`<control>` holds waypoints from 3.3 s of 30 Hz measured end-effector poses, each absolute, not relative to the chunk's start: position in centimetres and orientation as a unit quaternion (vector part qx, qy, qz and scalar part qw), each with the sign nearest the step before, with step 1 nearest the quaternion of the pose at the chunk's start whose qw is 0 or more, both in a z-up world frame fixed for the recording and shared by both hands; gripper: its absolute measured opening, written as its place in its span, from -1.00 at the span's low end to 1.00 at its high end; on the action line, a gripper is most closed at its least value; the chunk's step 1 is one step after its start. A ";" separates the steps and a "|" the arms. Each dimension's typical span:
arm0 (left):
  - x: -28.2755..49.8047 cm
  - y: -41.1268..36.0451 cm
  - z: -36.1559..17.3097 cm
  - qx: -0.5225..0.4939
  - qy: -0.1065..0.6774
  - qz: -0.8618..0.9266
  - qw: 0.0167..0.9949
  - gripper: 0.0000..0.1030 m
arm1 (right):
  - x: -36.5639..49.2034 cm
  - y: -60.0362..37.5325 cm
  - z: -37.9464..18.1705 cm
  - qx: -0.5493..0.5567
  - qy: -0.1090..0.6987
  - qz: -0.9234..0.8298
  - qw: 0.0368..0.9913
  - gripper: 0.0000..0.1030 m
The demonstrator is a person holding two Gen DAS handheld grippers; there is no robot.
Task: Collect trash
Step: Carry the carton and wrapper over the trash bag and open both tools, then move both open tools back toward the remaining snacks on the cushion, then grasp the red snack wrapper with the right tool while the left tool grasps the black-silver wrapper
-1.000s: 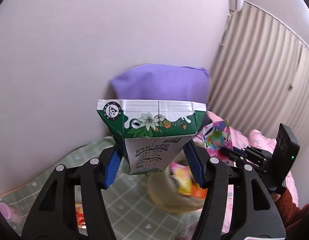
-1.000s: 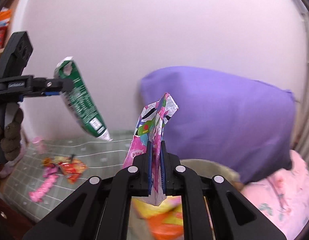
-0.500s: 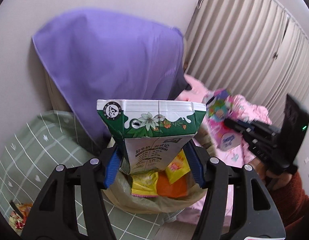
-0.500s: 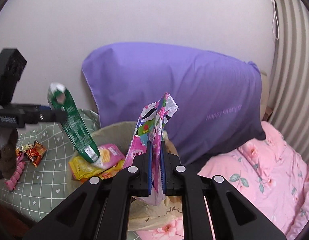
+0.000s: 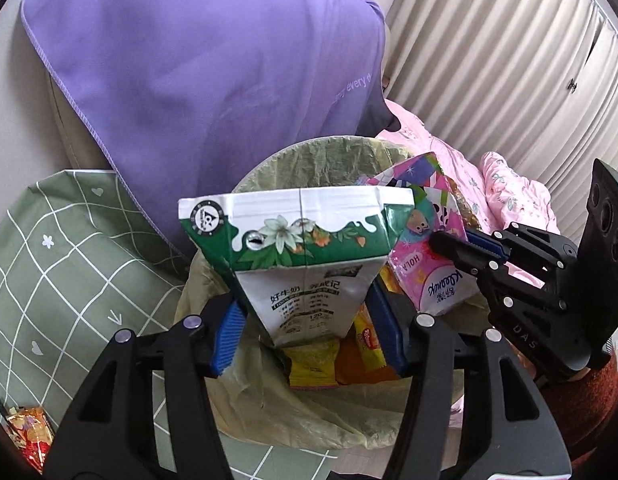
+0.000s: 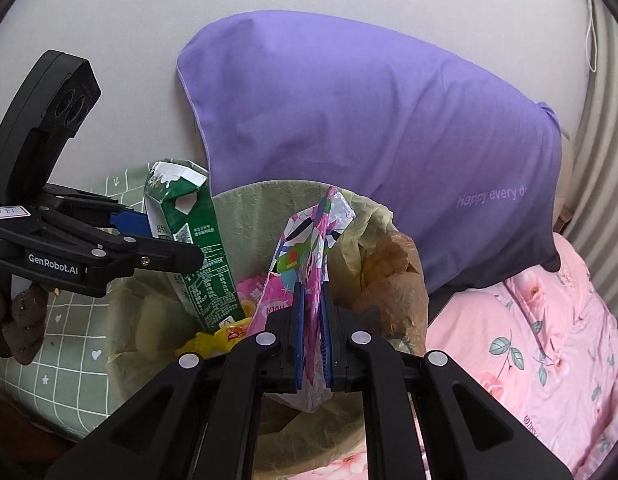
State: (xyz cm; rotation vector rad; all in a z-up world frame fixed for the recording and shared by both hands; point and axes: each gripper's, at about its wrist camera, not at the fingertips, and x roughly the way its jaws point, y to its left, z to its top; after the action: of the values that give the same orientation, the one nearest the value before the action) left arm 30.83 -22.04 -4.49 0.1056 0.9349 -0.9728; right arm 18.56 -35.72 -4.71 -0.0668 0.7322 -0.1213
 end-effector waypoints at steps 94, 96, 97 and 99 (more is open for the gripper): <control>32.9 18.2 -14.4 -0.115 0.505 -0.074 0.852 0.82 | 31.3 -11.8 -17.8 -0.001 0.496 0.213 0.842 0.10; 32.0 18.8 -13.9 -0.123 0.497 -0.084 0.855 0.82 | 31.5 -12.2 -17.5 0.007 0.504 0.210 0.838 0.10; 31.5 19.1 -13.5 -0.128 0.492 -0.090 0.857 0.82 | 31.7 -12.2 -17.5 0.007 0.510 0.213 0.833 0.10; 30.7 19.6 -12.6 -0.133 0.479 -0.100 0.862 0.82 | 32.0 -11.9 -16.9 0.038 0.499 0.237 0.833 0.10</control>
State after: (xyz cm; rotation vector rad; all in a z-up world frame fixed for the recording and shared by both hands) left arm 30.69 19.64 -12.63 -0.2784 1.0040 -0.2096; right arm 31.99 -11.94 -16.95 0.0809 1.0583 0.5019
